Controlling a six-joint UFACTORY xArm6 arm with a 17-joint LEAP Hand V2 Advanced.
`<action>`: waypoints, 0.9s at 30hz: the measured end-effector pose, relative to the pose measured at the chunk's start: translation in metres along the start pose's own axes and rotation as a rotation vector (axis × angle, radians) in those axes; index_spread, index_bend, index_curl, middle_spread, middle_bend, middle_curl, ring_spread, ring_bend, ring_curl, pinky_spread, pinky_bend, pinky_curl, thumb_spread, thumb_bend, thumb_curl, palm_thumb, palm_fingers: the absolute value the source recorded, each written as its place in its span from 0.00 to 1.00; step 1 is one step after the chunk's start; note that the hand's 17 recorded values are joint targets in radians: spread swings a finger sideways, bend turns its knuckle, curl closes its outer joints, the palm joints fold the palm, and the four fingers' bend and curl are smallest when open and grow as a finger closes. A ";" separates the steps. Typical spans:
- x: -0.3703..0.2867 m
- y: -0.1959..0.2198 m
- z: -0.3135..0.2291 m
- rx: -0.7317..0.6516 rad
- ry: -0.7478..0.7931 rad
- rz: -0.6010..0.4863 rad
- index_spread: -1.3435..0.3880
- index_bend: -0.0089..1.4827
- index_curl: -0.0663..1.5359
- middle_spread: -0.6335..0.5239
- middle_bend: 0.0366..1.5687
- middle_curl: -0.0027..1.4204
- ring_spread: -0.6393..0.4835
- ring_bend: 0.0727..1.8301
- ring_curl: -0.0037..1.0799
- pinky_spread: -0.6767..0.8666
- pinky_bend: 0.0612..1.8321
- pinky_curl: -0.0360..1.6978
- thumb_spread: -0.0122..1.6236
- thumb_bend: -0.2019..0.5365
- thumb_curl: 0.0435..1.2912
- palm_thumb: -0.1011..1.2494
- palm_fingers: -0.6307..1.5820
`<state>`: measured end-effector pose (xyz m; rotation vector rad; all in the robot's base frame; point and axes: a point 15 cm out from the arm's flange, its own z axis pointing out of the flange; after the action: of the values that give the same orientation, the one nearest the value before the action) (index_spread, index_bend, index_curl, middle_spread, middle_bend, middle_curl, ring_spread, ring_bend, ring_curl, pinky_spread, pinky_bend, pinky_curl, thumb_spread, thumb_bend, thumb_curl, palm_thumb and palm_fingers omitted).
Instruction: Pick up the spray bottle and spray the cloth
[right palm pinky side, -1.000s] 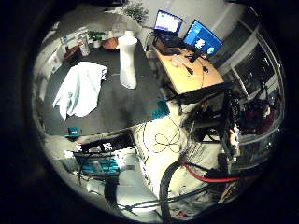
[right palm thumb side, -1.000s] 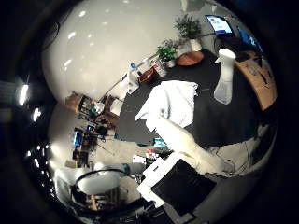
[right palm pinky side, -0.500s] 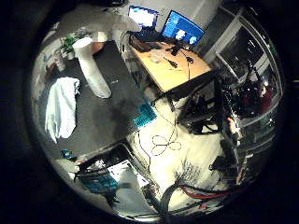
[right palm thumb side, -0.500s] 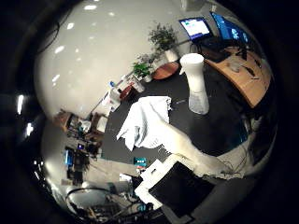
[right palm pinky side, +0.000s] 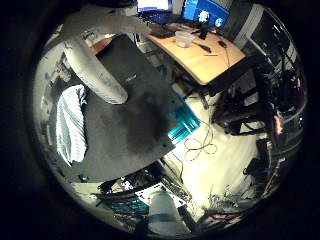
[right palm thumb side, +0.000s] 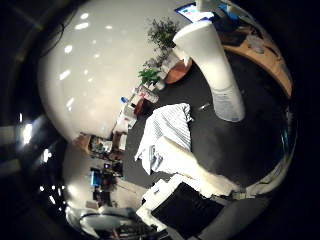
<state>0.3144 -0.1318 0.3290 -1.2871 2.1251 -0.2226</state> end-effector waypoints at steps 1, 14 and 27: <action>0.005 -0.002 0.001 0.000 0.001 0.011 0.68 0.12 0.24 0.68 0.14 0.23 0.82 0.34 0.10 0.82 0.69 0.02 0.65 0.24 0.28 0.42 0.43; 0.036 -0.054 -0.033 0.071 0.050 0.040 0.68 0.12 0.24 0.69 0.14 0.23 0.82 0.34 0.11 0.82 0.70 0.02 0.64 0.24 0.28 0.42 0.43; 0.048 -0.084 0.005 0.067 -0.083 0.053 0.68 0.12 0.24 0.69 0.14 0.23 0.82 0.33 0.12 0.82 0.70 0.02 0.64 0.24 0.28 0.42 0.43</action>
<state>0.3637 -0.2140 0.3420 -1.1806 2.0615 -0.2124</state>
